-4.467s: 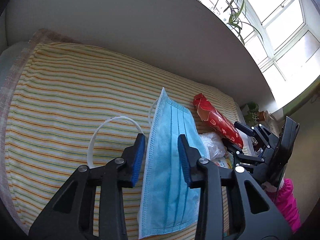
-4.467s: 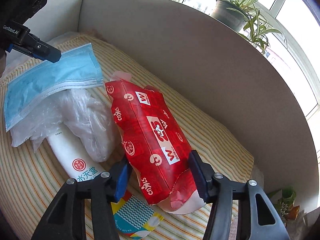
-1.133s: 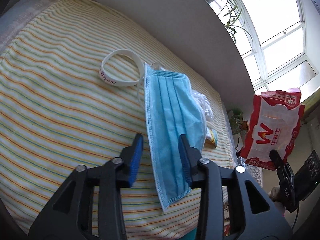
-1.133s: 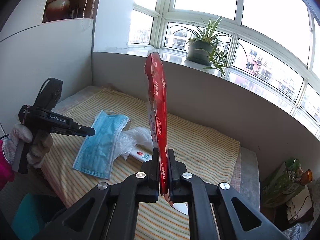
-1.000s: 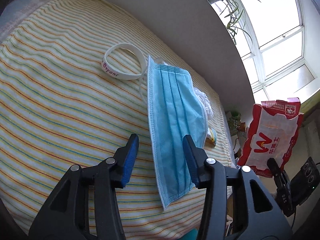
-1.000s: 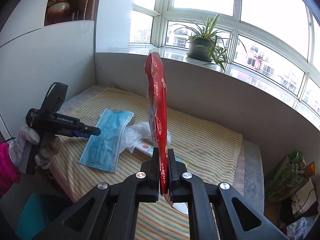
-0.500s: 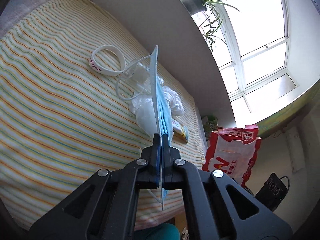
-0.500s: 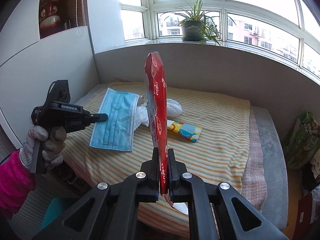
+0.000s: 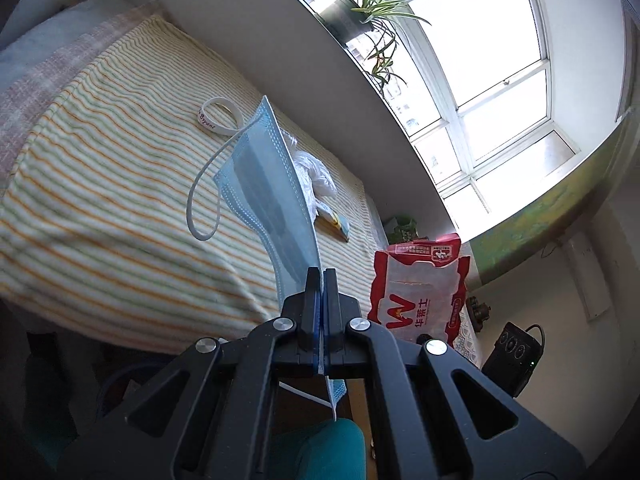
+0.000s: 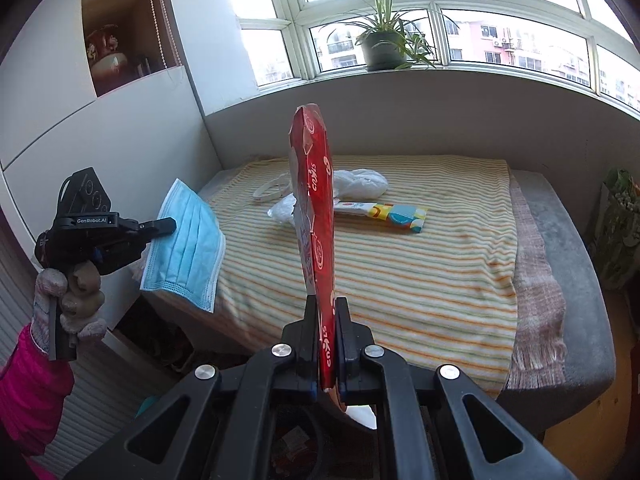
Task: Collect trash
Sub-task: 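Lift the mask and red wrapper and carry them over the wastebasket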
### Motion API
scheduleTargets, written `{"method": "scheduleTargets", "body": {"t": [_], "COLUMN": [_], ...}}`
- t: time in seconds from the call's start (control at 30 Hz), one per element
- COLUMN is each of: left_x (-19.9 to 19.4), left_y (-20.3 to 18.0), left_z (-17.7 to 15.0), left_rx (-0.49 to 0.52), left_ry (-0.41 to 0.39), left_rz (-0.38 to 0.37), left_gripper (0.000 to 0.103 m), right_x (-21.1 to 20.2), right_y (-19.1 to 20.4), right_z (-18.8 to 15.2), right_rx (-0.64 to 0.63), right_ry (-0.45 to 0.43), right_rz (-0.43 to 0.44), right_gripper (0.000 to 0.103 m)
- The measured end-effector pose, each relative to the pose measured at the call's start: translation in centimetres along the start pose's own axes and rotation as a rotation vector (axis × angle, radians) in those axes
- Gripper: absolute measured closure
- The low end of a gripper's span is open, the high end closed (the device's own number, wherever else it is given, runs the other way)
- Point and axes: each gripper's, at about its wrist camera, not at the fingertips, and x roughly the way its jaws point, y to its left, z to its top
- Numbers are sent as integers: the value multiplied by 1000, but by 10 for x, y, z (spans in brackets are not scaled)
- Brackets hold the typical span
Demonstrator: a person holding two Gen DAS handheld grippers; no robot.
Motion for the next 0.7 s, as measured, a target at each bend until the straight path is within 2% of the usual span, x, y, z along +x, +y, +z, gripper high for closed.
{"method": "scheduleTargets", "body": {"t": [0.3,0.7], "left_x": [-18,-15], "left_y": [-12,1], "left_z": [-45,-107], "left_rx": [23,31], "left_ry": [32,121], "left_rz": [1,56], "left_gripper": [103,103], "right_x": [-8,5], "right_y": [19,39], "right_z": [-29,-77], "right_rx": [29,53], "right_ry": [14,95], "right_rz": [67,122], "right_gripper": [99,99]}}
